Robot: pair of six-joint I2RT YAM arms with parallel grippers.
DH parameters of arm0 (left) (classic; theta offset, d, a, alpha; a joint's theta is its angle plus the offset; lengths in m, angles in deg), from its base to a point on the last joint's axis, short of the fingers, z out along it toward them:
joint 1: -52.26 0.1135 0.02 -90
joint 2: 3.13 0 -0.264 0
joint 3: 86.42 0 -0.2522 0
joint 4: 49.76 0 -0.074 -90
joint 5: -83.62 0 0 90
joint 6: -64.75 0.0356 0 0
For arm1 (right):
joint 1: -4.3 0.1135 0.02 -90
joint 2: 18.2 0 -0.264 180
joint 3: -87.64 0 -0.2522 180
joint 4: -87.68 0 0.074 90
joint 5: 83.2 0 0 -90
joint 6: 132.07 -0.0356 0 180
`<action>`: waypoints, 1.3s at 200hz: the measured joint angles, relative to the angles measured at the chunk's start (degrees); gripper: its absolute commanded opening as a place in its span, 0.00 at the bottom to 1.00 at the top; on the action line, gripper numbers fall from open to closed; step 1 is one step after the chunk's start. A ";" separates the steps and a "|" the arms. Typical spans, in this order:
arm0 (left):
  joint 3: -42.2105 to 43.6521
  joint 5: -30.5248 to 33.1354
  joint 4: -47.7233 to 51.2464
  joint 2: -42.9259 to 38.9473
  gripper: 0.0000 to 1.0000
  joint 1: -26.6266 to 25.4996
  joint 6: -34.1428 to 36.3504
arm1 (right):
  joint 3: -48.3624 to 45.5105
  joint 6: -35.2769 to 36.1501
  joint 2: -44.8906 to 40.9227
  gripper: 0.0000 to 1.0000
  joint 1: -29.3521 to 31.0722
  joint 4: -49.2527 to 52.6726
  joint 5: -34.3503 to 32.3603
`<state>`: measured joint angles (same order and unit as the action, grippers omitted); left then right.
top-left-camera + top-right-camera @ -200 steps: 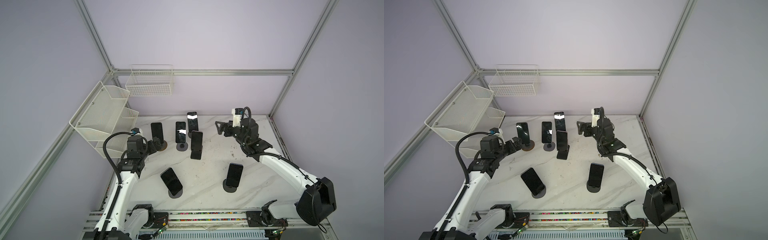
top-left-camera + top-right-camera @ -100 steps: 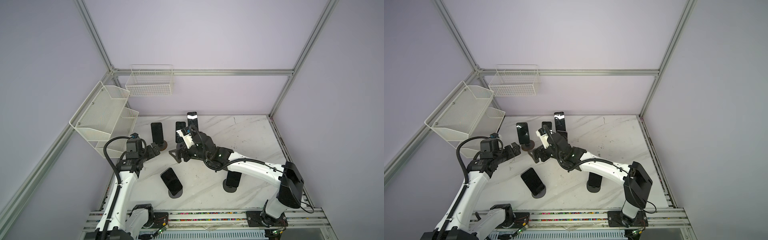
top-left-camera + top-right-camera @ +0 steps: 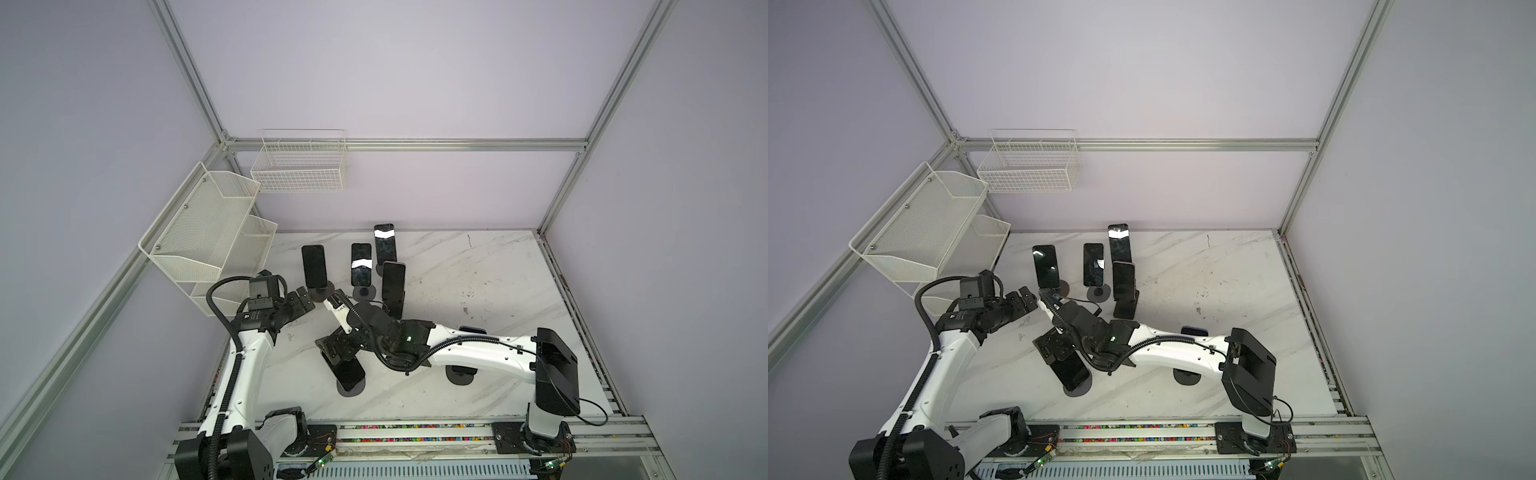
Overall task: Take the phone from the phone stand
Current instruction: 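Close the right gripper on the teal-edged phone and lift it off the stand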
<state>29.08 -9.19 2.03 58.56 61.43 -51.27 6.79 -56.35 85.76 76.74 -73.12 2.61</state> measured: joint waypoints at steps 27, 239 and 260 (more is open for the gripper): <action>0.00 -0.09 0.22 0.17 1.00 0.09 -0.15 | 0.00 -0.76 0.68 0.97 1.07 -0.04 -2.47; 0.00 0.04 1.09 2.56 1.00 0.09 -1.44 | -1.36 -6.49 7.91 0.95 5.62 3.80 -11.52; 0.00 0.02 1.09 2.56 1.00 0.09 -1.44 | -1.53 -6.71 8.24 0.92 5.62 4.42 -11.93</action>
<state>29.08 -9.17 3.12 61.12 61.52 -52.72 5.26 -63.06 94.00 82.36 -68.71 -9.32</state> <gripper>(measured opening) 0.995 0.930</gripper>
